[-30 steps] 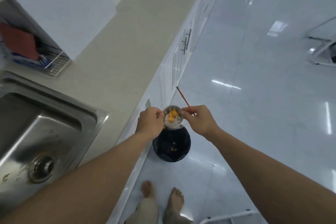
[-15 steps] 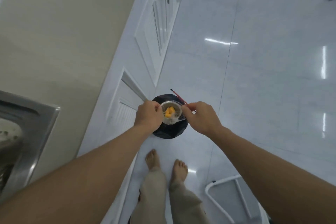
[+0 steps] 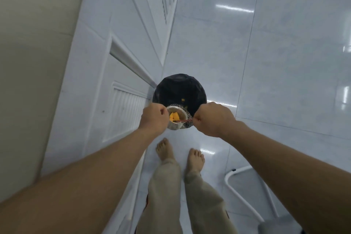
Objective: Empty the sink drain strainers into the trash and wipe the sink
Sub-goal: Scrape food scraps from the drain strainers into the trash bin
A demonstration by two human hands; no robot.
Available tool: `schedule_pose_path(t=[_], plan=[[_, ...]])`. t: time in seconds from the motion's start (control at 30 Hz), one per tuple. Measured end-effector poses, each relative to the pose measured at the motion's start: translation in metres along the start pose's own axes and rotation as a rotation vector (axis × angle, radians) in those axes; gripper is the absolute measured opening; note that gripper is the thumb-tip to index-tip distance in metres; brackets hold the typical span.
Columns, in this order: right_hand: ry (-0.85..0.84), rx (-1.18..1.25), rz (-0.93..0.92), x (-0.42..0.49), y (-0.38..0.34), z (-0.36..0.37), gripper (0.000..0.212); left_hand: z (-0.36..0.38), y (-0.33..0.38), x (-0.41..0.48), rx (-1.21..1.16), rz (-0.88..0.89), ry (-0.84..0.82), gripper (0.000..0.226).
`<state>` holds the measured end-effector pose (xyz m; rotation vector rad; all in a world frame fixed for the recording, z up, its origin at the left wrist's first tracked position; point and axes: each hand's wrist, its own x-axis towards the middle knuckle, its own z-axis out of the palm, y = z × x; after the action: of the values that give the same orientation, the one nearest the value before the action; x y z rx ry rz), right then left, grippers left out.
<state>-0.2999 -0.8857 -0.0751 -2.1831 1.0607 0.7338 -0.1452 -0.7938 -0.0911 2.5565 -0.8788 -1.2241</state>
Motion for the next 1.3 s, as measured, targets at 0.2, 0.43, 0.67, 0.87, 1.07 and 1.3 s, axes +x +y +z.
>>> schedule_pose_path(t=[0.2, 0.43, 0.67, 0.87, 1.07, 1.3], plan=[[0.049, -0.031, -0.006, 0.009, -0.020, 0.015, 0.013, 0.005, -0.009, 0.008, 0.009, 0.006, -0.037, 0.028], [0.214, -0.030, 0.044, 0.005, -0.022, 0.035, 0.018, 0.009, -0.007, 0.011, -0.024, -0.061, -0.031, 0.030], [0.341, 0.111, 0.103, 0.001, -0.018, 0.044, 0.031, 0.010, -0.009, 0.014, -0.025, -0.091, -0.023, 0.024], [0.317, 0.211, 0.095, 0.001, -0.016, 0.047, 0.030, 0.012, -0.013, 0.013, -0.031, -0.080, -0.036, 0.025], [0.201, 0.112, 0.084, 0.006, -0.014, 0.054, 0.025, 0.015, -0.013, 0.010, -0.032, -0.054, -0.068, 0.025], [0.210, 0.186, 0.026, 0.002, -0.010, 0.064, 0.024, 0.019, -0.017, 0.006, -0.036, -0.041, -0.086, 0.024]])
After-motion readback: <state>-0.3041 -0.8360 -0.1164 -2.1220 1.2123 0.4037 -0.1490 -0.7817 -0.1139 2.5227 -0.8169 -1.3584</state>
